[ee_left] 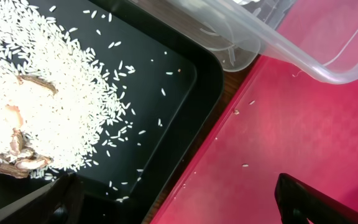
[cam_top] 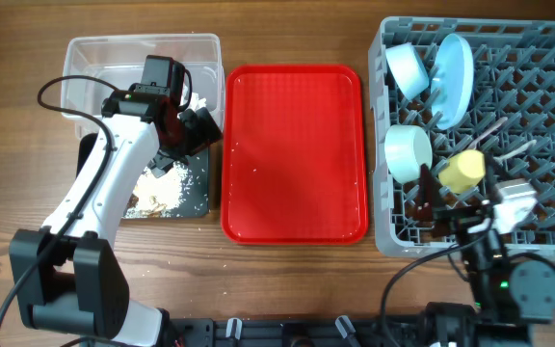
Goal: Sort waste into correct bins and load items into the dishwasher rack
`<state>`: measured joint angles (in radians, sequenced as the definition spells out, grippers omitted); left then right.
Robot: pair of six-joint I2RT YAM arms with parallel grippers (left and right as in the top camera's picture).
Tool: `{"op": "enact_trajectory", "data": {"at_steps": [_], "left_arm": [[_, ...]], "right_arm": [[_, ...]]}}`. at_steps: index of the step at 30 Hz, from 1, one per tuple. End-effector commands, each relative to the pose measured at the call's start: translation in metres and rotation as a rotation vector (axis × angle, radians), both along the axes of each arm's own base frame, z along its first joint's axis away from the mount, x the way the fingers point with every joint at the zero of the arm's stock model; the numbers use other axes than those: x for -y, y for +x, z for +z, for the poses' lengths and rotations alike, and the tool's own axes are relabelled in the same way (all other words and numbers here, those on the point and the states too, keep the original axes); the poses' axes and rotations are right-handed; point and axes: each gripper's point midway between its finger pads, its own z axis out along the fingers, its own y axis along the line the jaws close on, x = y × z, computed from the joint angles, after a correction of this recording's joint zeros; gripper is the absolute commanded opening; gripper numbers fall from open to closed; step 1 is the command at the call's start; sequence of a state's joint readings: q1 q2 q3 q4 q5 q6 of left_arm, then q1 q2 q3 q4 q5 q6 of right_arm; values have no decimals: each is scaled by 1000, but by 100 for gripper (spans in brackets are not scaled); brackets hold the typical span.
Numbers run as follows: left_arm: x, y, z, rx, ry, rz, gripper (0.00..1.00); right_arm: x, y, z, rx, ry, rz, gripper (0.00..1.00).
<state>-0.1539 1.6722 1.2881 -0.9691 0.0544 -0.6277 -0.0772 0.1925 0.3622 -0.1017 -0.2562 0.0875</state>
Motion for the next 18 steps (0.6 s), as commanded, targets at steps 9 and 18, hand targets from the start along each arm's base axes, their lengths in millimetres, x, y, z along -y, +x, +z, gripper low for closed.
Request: {"op": "enact_trajectory", "data": {"at_steps": [9,18], "left_arm": [[0,-1,-5,-17,-5,15,100],[0,-1,-5,-17,-5,15,100]], "right_arm": [[2,7,-64,103,6,-51,100],[3,11,-103,-54,-1,-55,100]]}}
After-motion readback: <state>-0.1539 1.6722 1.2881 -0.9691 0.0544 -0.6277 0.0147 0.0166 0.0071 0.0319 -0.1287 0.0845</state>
